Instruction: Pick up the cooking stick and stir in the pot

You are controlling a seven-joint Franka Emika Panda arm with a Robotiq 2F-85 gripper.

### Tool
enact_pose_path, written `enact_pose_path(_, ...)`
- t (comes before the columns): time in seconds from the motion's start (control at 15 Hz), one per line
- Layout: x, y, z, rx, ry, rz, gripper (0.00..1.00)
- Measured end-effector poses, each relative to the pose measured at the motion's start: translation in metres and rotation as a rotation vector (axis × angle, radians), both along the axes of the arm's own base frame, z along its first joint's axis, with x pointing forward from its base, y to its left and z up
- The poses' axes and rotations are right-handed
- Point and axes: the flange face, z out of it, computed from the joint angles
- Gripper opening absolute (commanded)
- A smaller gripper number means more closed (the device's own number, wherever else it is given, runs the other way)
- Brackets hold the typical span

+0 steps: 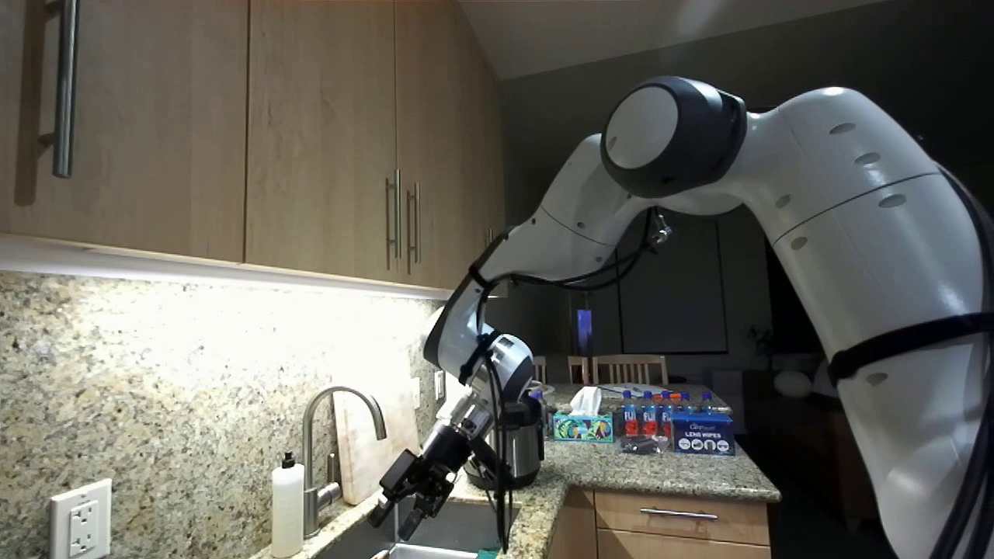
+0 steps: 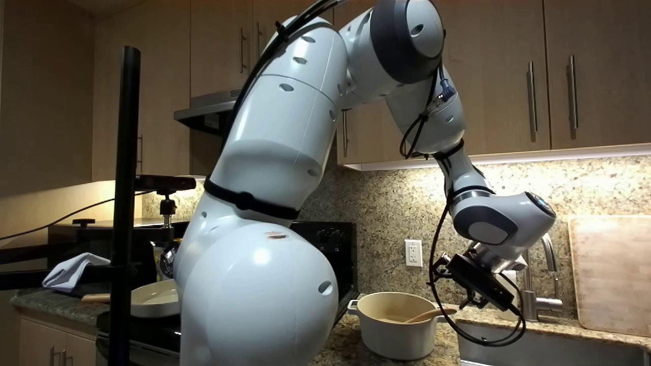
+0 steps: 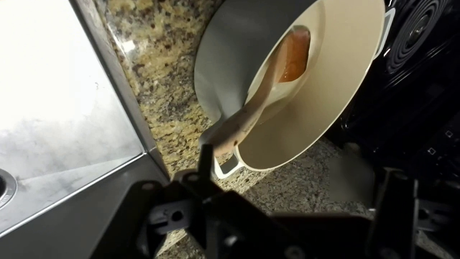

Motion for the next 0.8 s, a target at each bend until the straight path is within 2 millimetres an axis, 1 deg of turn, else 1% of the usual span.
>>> enact_pose_path(0.13,0.006,0.001,-0.001,-0.002,0.002,0.022,1.00)
enact_pose_path(0.6,0.027,-0.005,-0.023,-0.021,0.050,0.009,1.00)
enact_pose_path(0.8,0.036,-0.007,-0.029,-0.030,0.049,0.011,1.00)
